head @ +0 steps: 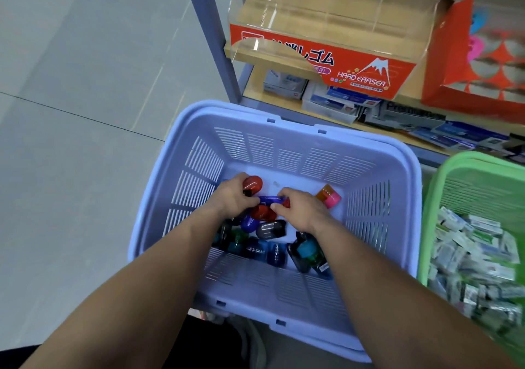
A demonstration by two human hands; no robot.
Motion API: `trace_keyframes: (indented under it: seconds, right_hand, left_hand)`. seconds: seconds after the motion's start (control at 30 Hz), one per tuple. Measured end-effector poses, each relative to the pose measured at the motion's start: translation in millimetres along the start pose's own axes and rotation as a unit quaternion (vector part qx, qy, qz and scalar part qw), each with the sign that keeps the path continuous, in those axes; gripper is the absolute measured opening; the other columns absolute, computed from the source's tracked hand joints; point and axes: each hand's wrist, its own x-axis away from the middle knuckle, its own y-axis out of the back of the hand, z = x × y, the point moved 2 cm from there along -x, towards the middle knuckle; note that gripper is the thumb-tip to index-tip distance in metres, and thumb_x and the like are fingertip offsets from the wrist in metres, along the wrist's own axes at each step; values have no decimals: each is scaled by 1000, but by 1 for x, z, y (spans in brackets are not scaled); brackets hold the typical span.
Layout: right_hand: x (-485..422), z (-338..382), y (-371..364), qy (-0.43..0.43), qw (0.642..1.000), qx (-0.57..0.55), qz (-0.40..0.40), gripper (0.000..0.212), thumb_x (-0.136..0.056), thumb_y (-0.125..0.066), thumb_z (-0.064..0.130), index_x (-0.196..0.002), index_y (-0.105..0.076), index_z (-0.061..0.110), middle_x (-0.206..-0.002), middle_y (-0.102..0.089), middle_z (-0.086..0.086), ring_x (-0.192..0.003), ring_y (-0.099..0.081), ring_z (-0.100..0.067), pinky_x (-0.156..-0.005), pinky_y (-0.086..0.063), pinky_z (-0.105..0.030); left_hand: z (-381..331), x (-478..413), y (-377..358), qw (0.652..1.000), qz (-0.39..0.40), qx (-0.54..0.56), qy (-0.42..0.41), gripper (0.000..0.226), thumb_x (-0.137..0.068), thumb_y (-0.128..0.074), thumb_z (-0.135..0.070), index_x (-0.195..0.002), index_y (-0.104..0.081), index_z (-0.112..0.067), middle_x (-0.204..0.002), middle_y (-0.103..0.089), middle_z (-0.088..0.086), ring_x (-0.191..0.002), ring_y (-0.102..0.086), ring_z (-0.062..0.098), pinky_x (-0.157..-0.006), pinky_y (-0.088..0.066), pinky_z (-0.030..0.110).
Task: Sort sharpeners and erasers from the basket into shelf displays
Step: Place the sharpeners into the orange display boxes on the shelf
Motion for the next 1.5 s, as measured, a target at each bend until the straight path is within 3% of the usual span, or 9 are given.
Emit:
trace_keyframes:
  seconds: [0.2,0.33,0.43,0.5,0.63,0.8,1.1,1.3,1.5]
  right_hand:
    - [3,6,12,-39,997,-56,-39,24,-93,-55,55,-104,-67,37,-97,-69,7,-83,-63,-18,-69,-54,-33]
    - [16,20,37,-52,981,-153,-103,22,-92,-57,53,-94,-66,33,-86,-72,5,-82,-68,-20,-77,-58,-41]
    - [34,41,63,-41,965,-215,-142,27,-92,-59,46,-82,-67,23,-72,-71,-1,-72,-67,-26,-70,-59,-49]
    - [51,58,81,-23,960,-231,-158,26,-91,-58,45,-81,-68,23,-69,-70,-2,-68,-65,-26,-67,-59,-50]
    - [98,85,116,18,946,-287,-149,18,-97,-59,39,-91,-70,25,-75,-71,-3,-59,-60,-18,-53,-56,-36]
    - [174,97,162,73,921,-361,-125,17,-98,-59,34,-90,-70,23,-69,-68,2,-52,-55,-10,-47,-47,-25]
    - [291,101,222,154,930,-321,-91,19,-100,-57,24,-85,-67,18,-71,-66,-3,-55,-55,-13,-51,-44,-26]
    - [325,73,248,168,938,-283,-114,16,-98,-62,37,-111,-59,28,-93,-65,-3,-76,-62,-12,-58,-56,-32]
    - [335,9,272,157,914,-365,-88,45,-95,-56,-9,-122,-46,25,-116,-66,-12,-100,-69,-24,-81,-60,-39]
  left_hand:
    - [-3,4,3,996,-17,90,19,36,-82,-81,-27,-112,-62,-18,-96,-70,3,-89,-68,22,-77,-53,28]
    - [-25,14,14,990,-25,137,33,33,-81,-83,-27,-104,-65,-13,-85,-74,11,-74,-71,28,-71,-60,38]
    - [-51,30,35,985,-67,156,20,31,-81,-83,-32,-95,-70,-8,-70,-69,5,-61,-65,20,-55,-52,27]
    - [-67,48,53,979,-108,173,9,28,-80,-83,-32,-91,-70,-10,-70,-67,4,-65,-63,19,-59,-53,29]
    - [-91,95,86,964,-129,233,-10,24,-77,-84,-26,-91,-67,-16,-76,-69,9,-68,-65,24,-68,-61,46]
    - [-142,168,116,946,-113,289,-95,26,-81,-81,-14,-102,-66,-14,-74,-63,0,-63,-58,15,-52,-50,27]
    - [-228,257,128,917,-109,342,-172,22,-74,-85,-12,-93,-73,-15,-81,-73,4,-71,-67,19,-65,-53,31]
    - [-268,268,126,933,-84,281,-210,31,-65,-89,-18,-92,-74,-13,-87,-74,14,-75,-68,19,-73,-53,36]
    - [-307,253,101,946,-54,211,-239,18,-76,-85,-10,-86,-70,-15,-67,-69,-4,-60,-62,9,-57,-48,19]
